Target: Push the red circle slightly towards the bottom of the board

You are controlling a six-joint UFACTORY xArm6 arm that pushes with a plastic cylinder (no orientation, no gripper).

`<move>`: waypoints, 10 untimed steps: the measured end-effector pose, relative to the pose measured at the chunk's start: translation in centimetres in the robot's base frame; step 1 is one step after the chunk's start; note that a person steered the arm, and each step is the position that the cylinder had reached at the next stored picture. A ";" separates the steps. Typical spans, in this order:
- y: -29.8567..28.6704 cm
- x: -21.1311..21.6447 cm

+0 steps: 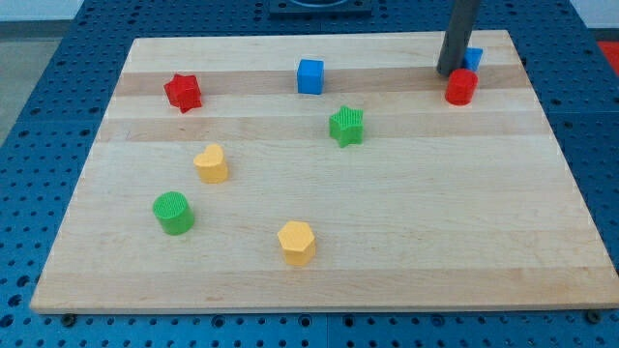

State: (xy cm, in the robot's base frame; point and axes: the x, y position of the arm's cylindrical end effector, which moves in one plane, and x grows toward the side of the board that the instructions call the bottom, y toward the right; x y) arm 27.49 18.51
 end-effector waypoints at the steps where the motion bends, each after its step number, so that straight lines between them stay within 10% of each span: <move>1: 0.0 -2.3; 6: 0.2 1.9; 10: 2.5 17.9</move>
State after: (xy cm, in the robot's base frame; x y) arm 45.42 21.01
